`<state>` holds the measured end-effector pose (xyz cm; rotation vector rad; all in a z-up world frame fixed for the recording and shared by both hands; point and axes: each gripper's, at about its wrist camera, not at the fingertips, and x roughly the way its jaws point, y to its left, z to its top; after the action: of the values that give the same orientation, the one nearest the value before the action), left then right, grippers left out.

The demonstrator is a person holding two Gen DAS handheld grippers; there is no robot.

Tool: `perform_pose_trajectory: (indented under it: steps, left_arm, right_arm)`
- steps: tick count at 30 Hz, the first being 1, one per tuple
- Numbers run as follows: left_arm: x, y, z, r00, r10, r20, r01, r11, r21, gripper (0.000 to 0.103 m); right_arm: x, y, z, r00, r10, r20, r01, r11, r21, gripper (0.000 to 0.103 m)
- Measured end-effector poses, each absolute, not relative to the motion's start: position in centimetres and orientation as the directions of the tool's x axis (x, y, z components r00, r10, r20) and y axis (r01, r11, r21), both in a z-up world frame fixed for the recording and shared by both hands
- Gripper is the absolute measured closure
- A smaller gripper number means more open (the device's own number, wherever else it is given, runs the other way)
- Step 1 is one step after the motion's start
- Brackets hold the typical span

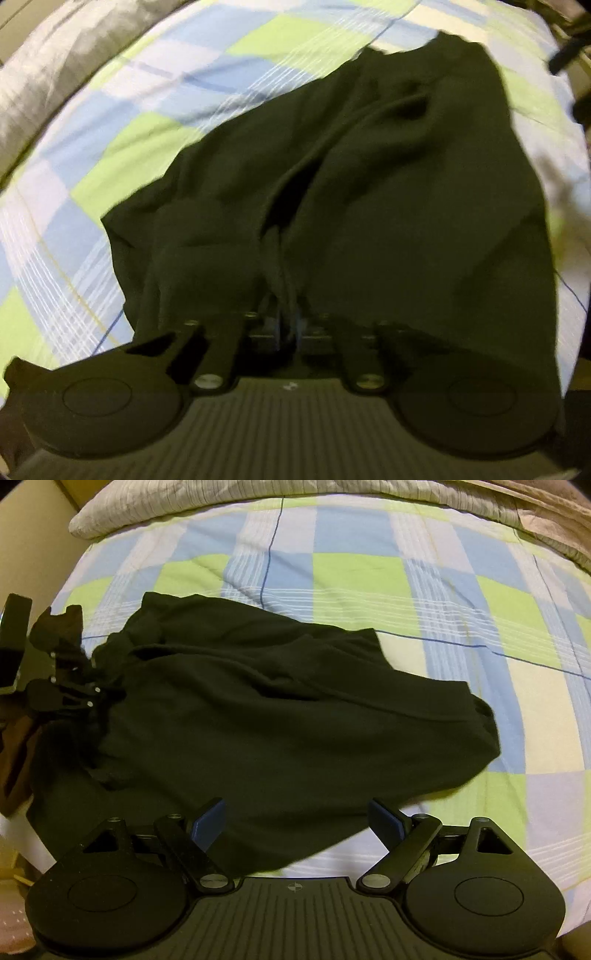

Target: Fold clothes

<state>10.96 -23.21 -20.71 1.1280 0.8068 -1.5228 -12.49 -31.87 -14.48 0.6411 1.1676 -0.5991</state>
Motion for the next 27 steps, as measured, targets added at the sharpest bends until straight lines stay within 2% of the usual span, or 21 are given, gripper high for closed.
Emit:
perform_pose_trajectory:
  steps: [6,12,19,20,21,22,23,25,27]
  left_arm:
    - [4.8,-19.3,-14.9,-0.184,-0.411,-0.893,0.936,-0.35,-0.032,0.101]
    - [-3.9,-15.8,-12.3,-0.376,-0.362,-0.853,0.856,-0.489,-0.169,0.101]
    - [-4.8,-15.4,-12.1,-0.448,-0.313,-0.837,0.827,-0.5,-0.255,0.1]
    - [-4.3,-15.7,-12.1,-0.448,-0.307,-0.84,0.826,-0.501,-0.257,0.1]
    - [-3.9,-16.0,-12.1,-0.447,-0.301,-0.842,0.825,-0.502,-0.259,0.099]
    - [-3.4,-16.4,-12.0,-0.448,-0.296,-0.844,0.825,-0.501,-0.261,0.097]
    - [-2.8,-16.8,-12.0,-0.449,-0.295,-0.844,0.825,-0.499,-0.264,0.094]
    - [-1.3,-17.9,-11.6,-0.455,-0.302,-0.838,0.827,-0.492,-0.272,0.078]
    - [0.4,-19.2,-11.2,-0.461,-0.317,-0.829,0.831,-0.482,-0.277,0.074]
  right_arm:
    - [-11.9,-32.3,-13.8,0.367,-0.074,-0.927,0.77,0.584,0.258,0.017]
    - [-14.4,-34.8,-15.7,0.515,-0.021,-0.857,0.826,0.278,0.49,0.017]
    - [-13.2,-34.8,-20.3,0.493,0.068,-0.867,0.846,0.195,0.497,0.017]
    - [-13.2,-34.7,-21.0,0.488,0.081,-0.869,0.852,0.17,0.495,0.02]
    - [-13.5,-34.6,-21.5,0.485,0.091,-0.87,0.856,0.152,0.494,0.056]
    - [-13.8,-34.6,-21.7,0.484,0.1,-0.869,0.859,0.138,0.494,0.079]
    - [-14.3,-34.5,-21.6,0.471,0.095,-0.877,0.866,0.137,0.48,0.093]
    - [-15.7,-34.5,-20.7,0.427,0.062,-0.902,0.888,0.159,0.432,0.097]
    - [-17.8,-34.7,-19.4,0.384,0.023,-0.923,0.907,0.175,0.382,0.097]
